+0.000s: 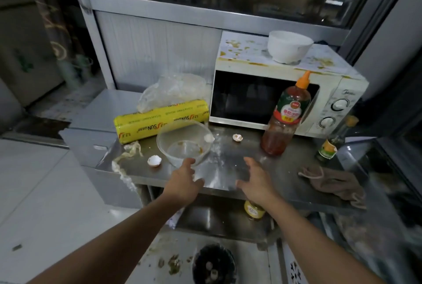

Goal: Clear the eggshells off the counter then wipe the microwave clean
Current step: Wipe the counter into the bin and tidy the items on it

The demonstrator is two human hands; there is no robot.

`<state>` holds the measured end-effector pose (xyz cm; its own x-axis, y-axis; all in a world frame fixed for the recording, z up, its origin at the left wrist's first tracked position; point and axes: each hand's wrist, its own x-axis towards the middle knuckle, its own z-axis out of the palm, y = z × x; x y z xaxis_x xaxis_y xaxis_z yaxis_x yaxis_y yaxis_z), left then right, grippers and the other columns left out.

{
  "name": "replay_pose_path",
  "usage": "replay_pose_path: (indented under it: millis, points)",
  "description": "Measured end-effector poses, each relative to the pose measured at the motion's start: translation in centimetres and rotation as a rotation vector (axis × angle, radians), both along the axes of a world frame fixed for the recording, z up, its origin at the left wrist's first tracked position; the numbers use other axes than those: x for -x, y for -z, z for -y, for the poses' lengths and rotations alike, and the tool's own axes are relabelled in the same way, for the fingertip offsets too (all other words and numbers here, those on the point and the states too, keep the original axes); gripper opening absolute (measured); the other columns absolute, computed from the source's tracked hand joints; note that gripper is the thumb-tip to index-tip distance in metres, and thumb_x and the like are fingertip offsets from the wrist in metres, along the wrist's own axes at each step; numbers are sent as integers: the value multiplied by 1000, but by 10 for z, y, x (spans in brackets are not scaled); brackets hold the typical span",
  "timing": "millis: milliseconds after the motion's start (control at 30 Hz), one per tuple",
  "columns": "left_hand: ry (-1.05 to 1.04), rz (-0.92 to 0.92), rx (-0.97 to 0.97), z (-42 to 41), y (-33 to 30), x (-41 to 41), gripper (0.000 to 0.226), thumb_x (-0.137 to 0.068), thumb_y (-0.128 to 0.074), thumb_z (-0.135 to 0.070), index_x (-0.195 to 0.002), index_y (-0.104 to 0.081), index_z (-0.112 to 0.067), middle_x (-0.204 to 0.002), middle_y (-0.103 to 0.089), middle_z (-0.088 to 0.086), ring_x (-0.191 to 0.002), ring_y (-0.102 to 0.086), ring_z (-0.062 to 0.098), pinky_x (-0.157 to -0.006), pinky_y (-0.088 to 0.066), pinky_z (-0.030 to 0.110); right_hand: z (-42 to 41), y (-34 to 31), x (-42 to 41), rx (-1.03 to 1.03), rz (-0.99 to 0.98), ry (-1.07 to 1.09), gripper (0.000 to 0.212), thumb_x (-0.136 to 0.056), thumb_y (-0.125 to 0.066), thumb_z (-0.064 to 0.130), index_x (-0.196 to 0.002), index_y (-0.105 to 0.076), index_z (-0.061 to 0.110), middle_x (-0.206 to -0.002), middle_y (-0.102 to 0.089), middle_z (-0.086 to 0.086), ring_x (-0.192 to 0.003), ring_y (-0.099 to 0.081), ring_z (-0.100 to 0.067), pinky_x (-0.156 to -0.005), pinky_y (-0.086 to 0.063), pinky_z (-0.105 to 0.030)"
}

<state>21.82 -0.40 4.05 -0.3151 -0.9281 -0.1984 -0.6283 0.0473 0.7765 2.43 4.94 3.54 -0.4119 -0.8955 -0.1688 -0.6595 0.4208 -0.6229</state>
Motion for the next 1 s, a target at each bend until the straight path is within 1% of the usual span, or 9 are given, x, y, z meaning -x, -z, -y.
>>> replay_pose_path:
  millis: [67, 167, 300, 400, 533, 700, 800, 900, 1000]
  points:
    - [-30, -17, 24, 9, -5, 5, 56, -86, -63, -23, -136, -37, -23, -125, -56, 8, -107, -57, 22, -85, -45, 29, 17, -3, 8, 25, -28, -4, 70, -79, -69, 21, -140, -35, 20, -141, -43, -7, -126, -45, -24, -102, -37, -30]
    - [-74, 17, 111, 25, -14, 17, 53, -85, -64, -22, -133, -41, -23, -121, -58, 4, -104, -57, 20, -85, -47, 30, 44, -6, 26, 44, -68, -15, 65, -80, -67, 22, -138, -37, 21, -138, -46, -6, -125, -46, -26, -99, -37, -30]
    - [-89, 61, 193, 49, -21, 42, 52, -86, -63, -22, -133, -42, -22, -121, -58, 2, -101, -55, 15, -84, -47, 29, 84, -1, 55, 24, -101, -47, 65, -83, -64, 21, -141, -34, 19, -142, -44, -7, -128, -44, -27, -102, -36, -31]
    - [-108, 70, 237, 67, -23, 59, 48, -87, -61, -23, -132, -43, -23, -120, -58, 0, -99, -53, 11, -79, -46, 28, 113, 10, 75, 2, -111, -108, 69, -84, -63, 19, -145, -30, 16, -146, -40, -7, -133, -38, -27, -106, -30, -29]
    - [-132, 128, 291, 87, -23, 67, 50, -85, -64, -21, -131, -44, -23, -120, -59, -3, -108, -55, 17, -89, -49, 37, 144, 31, 88, -14, -102, -125, 66, -84, -62, 19, -144, -33, 17, -145, -42, -6, -133, -38, -27, -106, -32, -30]
    - [-154, 161, 328, 104, -19, 60, 47, -82, -66, -19, -126, -49, -17, -116, -62, 0, -110, -55, 20, -94, -45, 35, 172, 54, 90, 14, -142, -69, 58, -86, -60, 16, -140, -40, 21, -142, -45, -4, -128, -42, -26, -105, -36, -32]
    - [-166, 175, 328, 111, -15, 56, 46, -83, -66, -19, -126, -50, -16, -116, -62, 0, -111, -55, 20, -94, -45, 34, 181, 64, 87, 35, -224, -96, 48, -87, -57, 11, -133, -49, 18, -135, -51, -8, -124, -44, -27, -100, -36, -28]
    - [-180, 173, 331, 116, -13, 53, 46, -82, -67, -19, -126, -51, -16, -116, -63, 0, -111, -55, 18, -93, -44, 30, 184, 69, 85, 65, -283, -155, 32, -86, -58, 9, -118, -60, 14, -125, -56, -8, -118, -47, -26, -91, -37, -25]
    - [-183, 173, 325, 118, -13, 50, 45, -82, -67, -18, -125, -52, -16, -117, -63, 0, -111, -55, 17, -93, -42, 28, 187, 61, 74, 160, -203, -142, 25, -79, -63, 4, -103, -65, 9, -110, -60, -10, -106, -53, -28, -80, -37, -26]
